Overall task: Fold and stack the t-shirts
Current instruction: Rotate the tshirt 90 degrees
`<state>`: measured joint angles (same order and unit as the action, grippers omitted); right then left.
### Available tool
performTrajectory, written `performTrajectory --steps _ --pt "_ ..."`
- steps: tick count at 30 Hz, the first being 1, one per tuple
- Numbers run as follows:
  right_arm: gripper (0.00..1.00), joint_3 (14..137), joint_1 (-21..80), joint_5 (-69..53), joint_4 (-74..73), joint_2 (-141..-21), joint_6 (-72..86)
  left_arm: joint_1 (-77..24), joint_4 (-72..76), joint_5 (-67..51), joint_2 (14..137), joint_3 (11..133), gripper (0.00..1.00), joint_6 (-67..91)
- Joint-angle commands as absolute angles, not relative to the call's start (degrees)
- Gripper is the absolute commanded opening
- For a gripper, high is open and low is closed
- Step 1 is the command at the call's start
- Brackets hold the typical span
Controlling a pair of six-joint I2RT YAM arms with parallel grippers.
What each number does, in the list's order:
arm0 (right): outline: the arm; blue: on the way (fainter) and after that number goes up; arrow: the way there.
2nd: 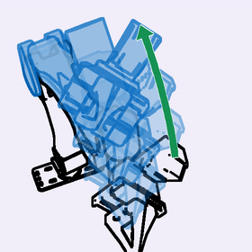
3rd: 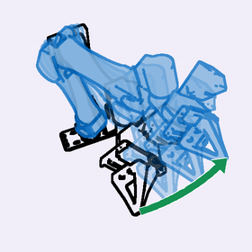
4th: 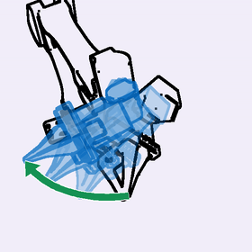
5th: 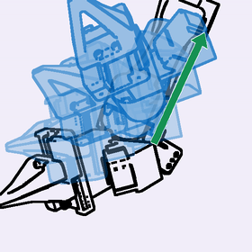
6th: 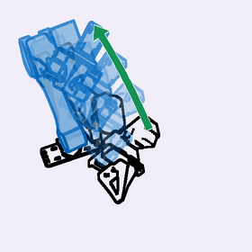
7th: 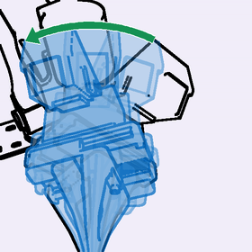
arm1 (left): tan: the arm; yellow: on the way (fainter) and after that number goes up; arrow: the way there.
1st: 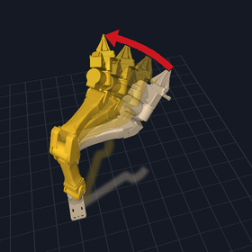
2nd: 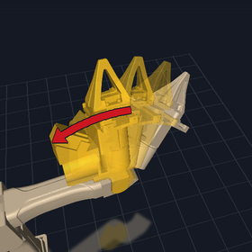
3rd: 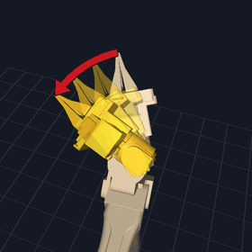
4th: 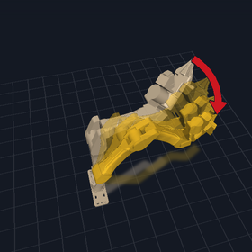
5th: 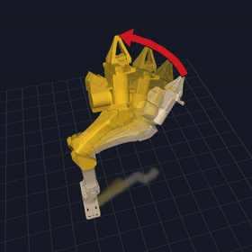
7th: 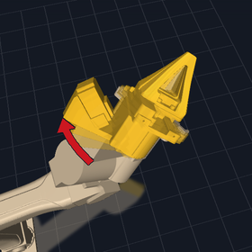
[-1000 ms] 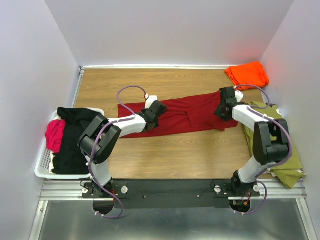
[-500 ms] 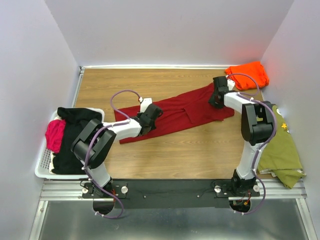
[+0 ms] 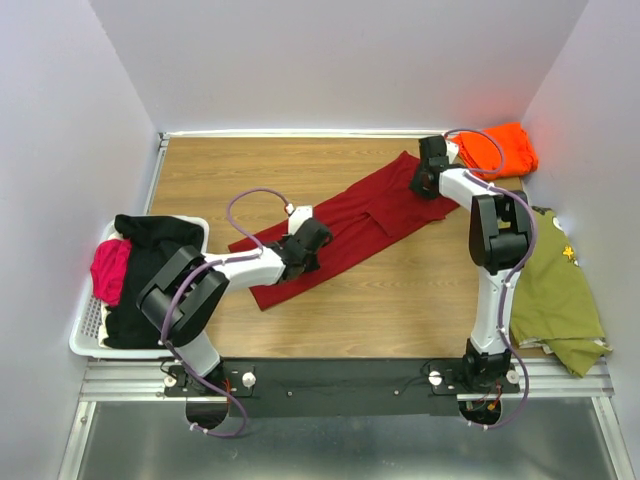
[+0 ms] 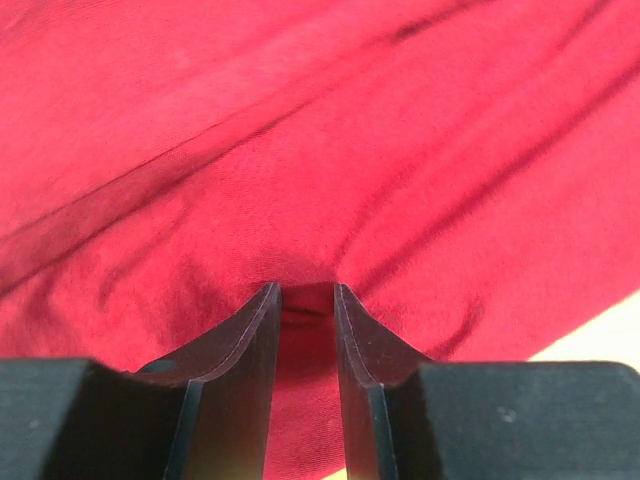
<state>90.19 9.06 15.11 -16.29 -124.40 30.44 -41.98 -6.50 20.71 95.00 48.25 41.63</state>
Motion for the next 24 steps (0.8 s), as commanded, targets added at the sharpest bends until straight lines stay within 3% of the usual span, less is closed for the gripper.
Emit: performTrajectory --steps 1,7,11,21,24 --pt "0.45 90.4 8.6 16.5 -22.1 -124.3 28.5 -44.8 -15.6 17.7 95.2 47.1 0.36 42.5" --pt "0.45 89.2 8.6 18.3 -22.0 -114.7 26.8 -45.0 -19.1 31.3 88.5 55.2 0.36 41.2" --pt "0.45 86.7 8.6 17.9 -22.0 -107.5 26.7 -45.0 -14.8 33.8 89.1 63.6 0.37 33.0" --pt "0.45 68.8 8.7 15.3 -22.1 -87.0 29.2 -41.9 -6.6 16.7 111.4 88.6 0.44 17.5" --pt "0.45 64.1 8.8 13.2 -22.1 -82.1 29.7 -40.3 -5.2 12.3 116.5 93.4 0.58 16.3"
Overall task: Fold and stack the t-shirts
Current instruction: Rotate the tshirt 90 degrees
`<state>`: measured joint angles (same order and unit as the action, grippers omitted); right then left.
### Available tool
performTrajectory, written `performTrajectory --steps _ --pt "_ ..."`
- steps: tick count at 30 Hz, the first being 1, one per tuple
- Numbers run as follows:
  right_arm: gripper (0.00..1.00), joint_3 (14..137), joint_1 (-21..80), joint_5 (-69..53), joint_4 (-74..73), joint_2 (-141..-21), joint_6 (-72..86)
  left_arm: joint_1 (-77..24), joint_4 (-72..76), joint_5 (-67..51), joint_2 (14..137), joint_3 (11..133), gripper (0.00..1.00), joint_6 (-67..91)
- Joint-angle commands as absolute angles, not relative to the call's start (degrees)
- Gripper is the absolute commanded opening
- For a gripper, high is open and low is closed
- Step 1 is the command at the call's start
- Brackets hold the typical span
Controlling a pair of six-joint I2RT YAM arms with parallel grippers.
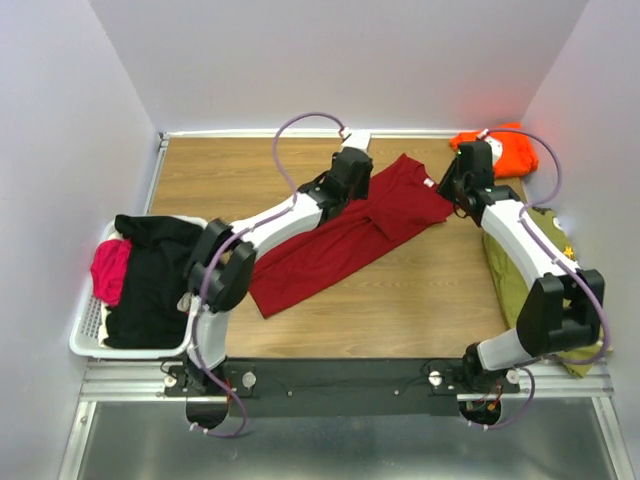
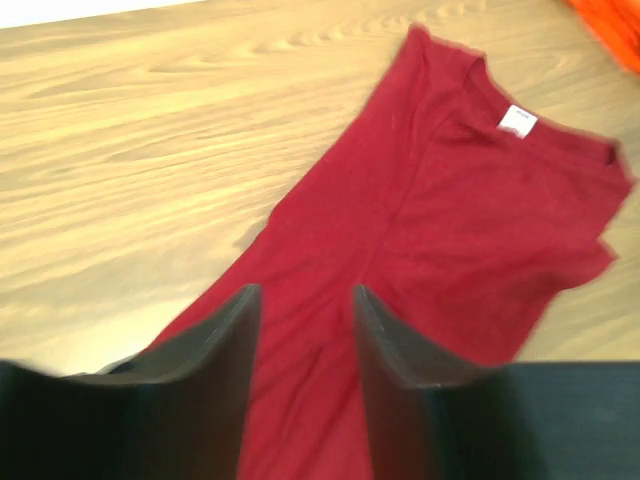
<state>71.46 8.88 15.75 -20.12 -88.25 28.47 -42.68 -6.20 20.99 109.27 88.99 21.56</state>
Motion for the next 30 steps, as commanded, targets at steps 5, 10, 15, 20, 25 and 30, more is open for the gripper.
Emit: performTrajectory --steps 5,10,15,20,25,30 --pt "0.45 54.5 8.9 8.8 -21.6 -71.5 29.5 -39.6 -4.7 9.8 123.7 100.4 0.77 15.0" --pt "0.45 49.9 9.0 8.3 -21.4 -67.1 28.7 -39.4 -8.5 7.7 130.8 109.3 0.79 14.5" --pt "0.46 48.1 9.1 6.2 -20.6 -68.2 29.0 -39.5 -12.2 3.7 137.5 117.9 0.77 15.1" --pt "0.46 47.3 9.3 4.8 -19.0 -69.9 29.4 -40.0 -11.3 -1.8 140.6 117.9 0.71 15.1" --pt "0.45 46.4 9.9 3.5 -17.5 -71.0 30.0 -40.1 -11.3 -4.4 143.1 118.2 0.66 15.8" --pt "0.45 46.8 11.0 2.9 -16.4 -73.1 30.2 -39.6 -14.2 -0.5 146.5 121.4 0.66 18.7"
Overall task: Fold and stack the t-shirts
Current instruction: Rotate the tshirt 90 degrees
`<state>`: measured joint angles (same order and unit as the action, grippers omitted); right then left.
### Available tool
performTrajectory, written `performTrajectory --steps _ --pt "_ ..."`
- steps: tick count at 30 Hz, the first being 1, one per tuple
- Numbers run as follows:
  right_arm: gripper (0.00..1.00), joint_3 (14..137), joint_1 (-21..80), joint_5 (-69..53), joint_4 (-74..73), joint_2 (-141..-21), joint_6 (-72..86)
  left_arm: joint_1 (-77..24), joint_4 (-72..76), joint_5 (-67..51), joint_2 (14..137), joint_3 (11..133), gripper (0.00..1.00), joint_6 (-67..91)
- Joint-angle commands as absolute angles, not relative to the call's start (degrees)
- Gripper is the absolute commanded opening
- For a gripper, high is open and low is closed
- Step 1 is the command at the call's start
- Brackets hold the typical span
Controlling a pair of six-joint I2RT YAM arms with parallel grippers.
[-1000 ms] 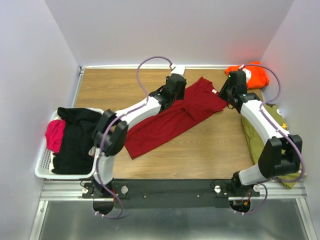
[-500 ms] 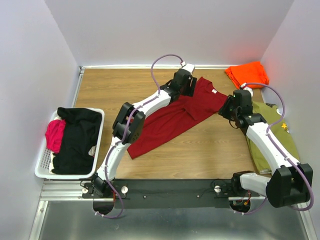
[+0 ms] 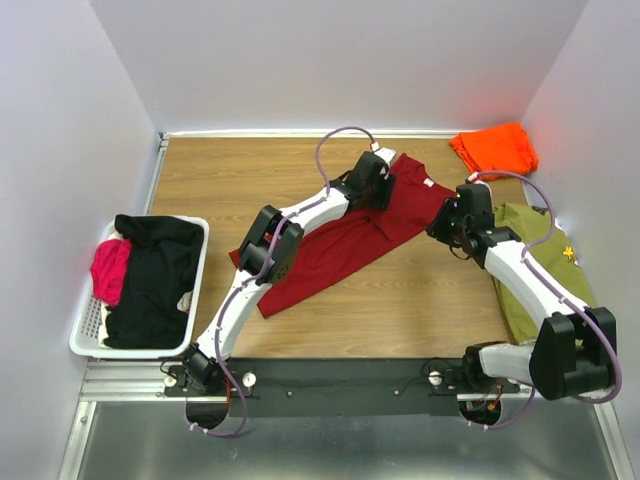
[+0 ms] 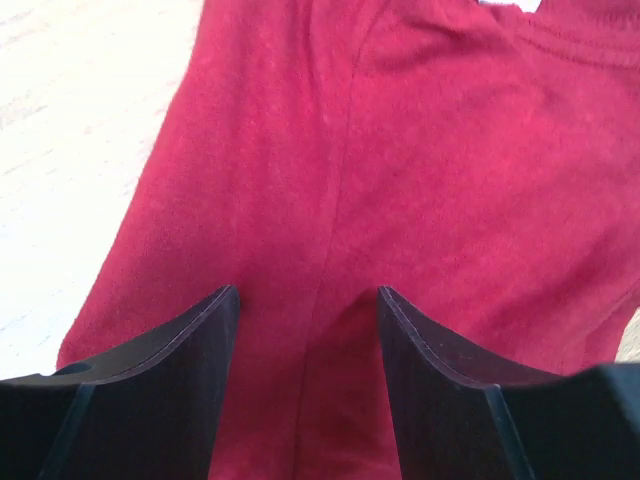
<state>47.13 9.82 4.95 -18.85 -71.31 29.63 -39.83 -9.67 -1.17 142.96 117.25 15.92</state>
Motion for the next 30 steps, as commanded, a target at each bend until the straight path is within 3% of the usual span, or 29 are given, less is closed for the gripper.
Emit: performTrajectory --steps 1,6,10,30 --pt "0.45 46.9 11.5 2.6 -16.3 -73.6 30.2 -38.9 -16.0 1.0 147.3 122.6 0.66 20.1" --pt "0.45 48.9 15.2 1.5 -15.5 -77.7 29.9 -36.5 -19.9 2.7 148.5 126.0 0.63 27.8" --pt "0.45 51.8 23.7 2.5 -15.5 -82.5 29.6 -34.9 -24.0 8.7 148.1 126.7 0.62 31.2" --pt "0.45 74.4 57.9 9.0 -15.4 -108.3 31.0 -23.9 -22.3 11.2 137.7 119.7 0.61 27.9"
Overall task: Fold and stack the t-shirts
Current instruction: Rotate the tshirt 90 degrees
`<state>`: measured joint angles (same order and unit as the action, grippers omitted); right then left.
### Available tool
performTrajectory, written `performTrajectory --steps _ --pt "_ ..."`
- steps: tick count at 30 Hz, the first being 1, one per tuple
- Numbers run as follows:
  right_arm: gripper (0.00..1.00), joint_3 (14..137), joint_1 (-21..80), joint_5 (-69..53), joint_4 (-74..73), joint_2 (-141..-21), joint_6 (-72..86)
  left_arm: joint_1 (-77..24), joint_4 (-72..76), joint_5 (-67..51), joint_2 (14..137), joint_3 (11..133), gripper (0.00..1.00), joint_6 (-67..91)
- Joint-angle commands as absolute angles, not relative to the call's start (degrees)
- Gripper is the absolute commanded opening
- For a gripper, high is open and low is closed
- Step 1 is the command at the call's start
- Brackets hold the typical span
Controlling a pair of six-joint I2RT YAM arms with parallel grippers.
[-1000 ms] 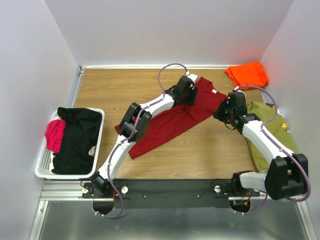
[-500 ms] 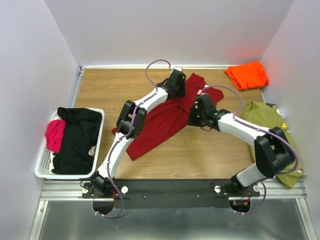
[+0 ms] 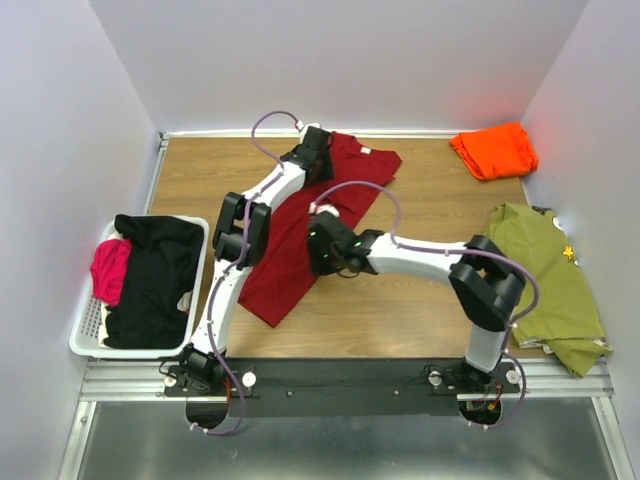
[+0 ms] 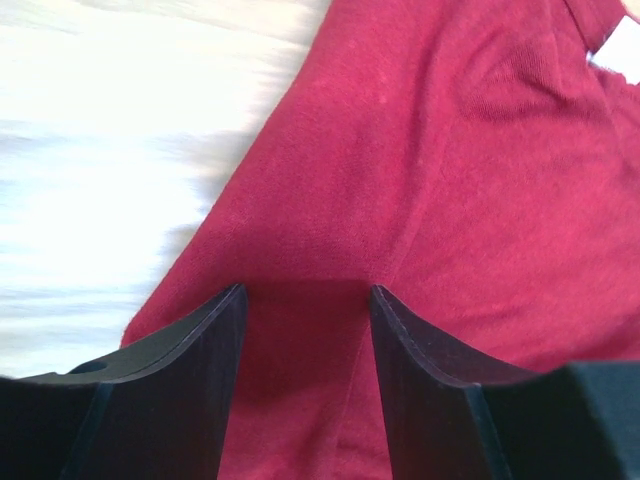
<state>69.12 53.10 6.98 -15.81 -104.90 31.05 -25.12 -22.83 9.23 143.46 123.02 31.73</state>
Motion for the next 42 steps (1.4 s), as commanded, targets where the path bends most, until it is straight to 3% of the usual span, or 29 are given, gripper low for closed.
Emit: performTrajectory --steps 1,6,18,29,42 --pt "0.45 76.7 59.7 8.9 -15.4 -110.1 30.9 -23.9 -20.8 10.6 136.2 118.4 0.61 27.0" --pt "0.45 80.4 63.0 8.5 -15.6 -114.1 29.9 -23.3 -13.7 9.5 127.1 110.6 0.61 24.4" --pt "0.45 80.3 66.0 10.5 -16.1 -120.6 29.2 -20.1 -13.1 12.2 119.4 101.9 0.61 23.0" --pt "0.45 53.1 66.4 12.7 -17.1 -105.5 39.1 -19.7 -12.9 13.0 116.3 97.5 0.62 23.0" --pt "0.44 31.6 67.9 12.1 -25.0 -83.7 55.1 -19.7 -12.6 13.3 114.4 93.4 0.61 23.9"
